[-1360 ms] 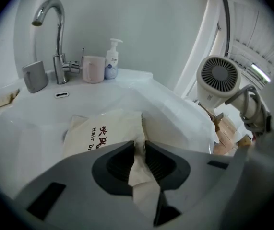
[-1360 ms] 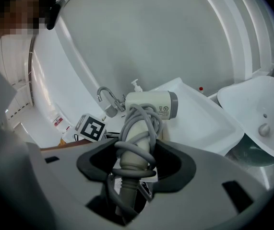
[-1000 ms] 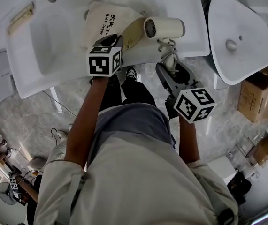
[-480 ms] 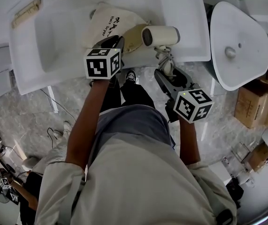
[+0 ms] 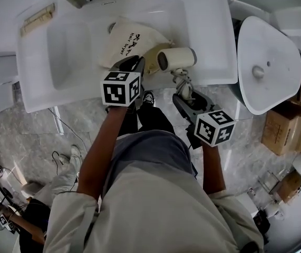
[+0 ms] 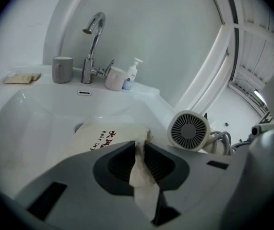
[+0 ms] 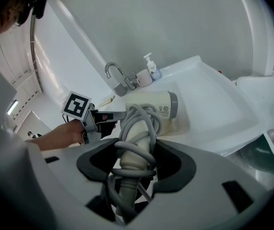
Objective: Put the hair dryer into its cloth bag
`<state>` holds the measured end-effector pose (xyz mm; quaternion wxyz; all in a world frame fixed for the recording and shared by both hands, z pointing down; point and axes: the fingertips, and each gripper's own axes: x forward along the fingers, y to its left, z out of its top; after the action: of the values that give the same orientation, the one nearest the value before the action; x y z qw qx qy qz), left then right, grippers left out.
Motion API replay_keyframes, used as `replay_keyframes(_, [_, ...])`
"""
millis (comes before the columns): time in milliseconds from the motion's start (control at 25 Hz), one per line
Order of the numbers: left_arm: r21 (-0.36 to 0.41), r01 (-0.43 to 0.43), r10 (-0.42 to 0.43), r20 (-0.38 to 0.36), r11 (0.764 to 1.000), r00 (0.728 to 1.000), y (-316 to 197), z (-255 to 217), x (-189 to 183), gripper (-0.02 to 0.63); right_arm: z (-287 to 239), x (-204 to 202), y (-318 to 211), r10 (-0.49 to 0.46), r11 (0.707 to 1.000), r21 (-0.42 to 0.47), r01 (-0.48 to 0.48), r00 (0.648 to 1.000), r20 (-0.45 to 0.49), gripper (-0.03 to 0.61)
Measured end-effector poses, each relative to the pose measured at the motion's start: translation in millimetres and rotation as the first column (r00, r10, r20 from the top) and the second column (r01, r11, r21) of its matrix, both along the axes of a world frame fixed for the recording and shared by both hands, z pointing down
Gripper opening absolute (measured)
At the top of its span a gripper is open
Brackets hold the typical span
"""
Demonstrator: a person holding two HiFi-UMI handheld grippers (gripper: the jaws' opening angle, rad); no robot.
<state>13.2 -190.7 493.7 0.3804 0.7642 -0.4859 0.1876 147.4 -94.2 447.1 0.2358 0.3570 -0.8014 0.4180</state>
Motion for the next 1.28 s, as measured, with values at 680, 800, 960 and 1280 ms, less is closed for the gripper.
replay_keyframes(680, [0.007,0.024,-0.023,-0.041,1.0,0.999,7,-6,-14,0.063,16,-14,6,-0.102,0.993,-0.057,0.1,0.994,-0.039,0.23])
replay_keyframes(800, [0.019,0.041,-0.039,-0.063,0.999,0.997,5,-7,-17,0.061,17,-17,4,-0.1,0.992,-0.082,0.099,0.995,-0.017,0.23])
replay_keyframes(960, [0.021,0.043,-0.041,-0.073,0.999,0.996,9,-6,-18,0.061,20,-21,5,-0.12,0.988,-0.096,0.118,0.993,-0.02,0.23])
replay_keyframes(1280, [0.026,0.043,-0.041,-0.082,0.999,0.996,17,-8,-16,0.061,31,-26,9,-0.192,0.974,-0.131,0.184,0.98,-0.052,0.23])
